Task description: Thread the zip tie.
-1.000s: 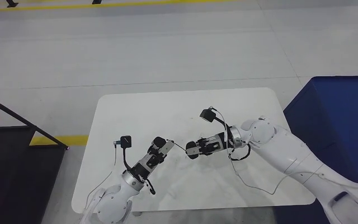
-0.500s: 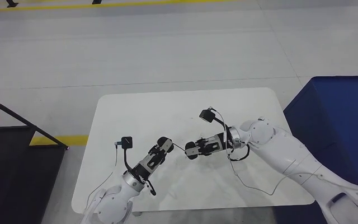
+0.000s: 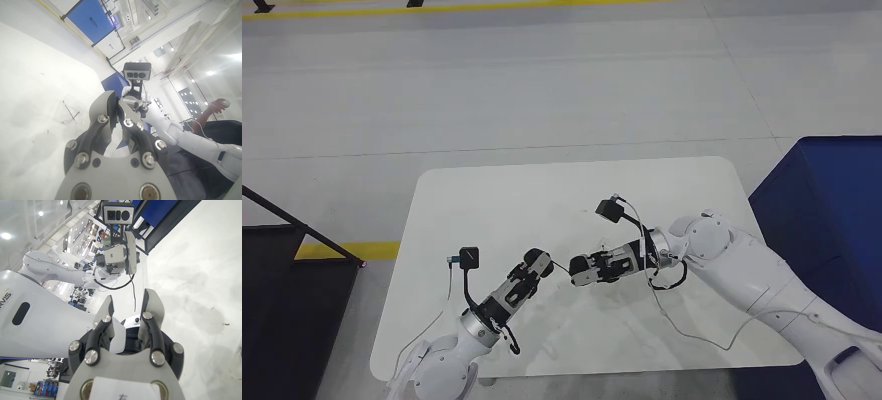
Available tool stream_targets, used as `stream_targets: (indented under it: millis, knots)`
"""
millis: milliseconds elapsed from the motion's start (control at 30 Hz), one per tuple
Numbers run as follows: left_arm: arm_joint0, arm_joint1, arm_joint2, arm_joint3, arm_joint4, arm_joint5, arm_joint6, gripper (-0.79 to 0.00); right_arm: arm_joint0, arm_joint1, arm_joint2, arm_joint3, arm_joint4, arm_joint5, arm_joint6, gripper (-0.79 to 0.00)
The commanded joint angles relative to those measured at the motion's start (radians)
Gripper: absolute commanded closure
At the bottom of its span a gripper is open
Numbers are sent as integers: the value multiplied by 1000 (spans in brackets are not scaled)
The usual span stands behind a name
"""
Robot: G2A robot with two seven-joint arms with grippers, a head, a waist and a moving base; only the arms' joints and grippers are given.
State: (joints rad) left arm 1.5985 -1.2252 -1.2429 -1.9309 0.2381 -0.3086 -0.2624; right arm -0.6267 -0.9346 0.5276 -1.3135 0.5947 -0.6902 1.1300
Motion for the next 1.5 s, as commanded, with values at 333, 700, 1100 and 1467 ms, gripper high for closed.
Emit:
stream_targets:
  millis: [333,700,1100,1467]
  knots:
    - [0,0,0,0,0,0,0,0,0,0,0,0,0,0,0,-785]
    - [0,0,0,0,0,0,0,0,0,0,0,0,0,0,0,-785]
    - [-9,-1,7,-15,-48,14,-19,0,-48,14,75,-71,243,43,43,-785]
    - [-19,-1,13,-5,-56,16,-37,0,-46,-12,86,17,150,32,32,-413]
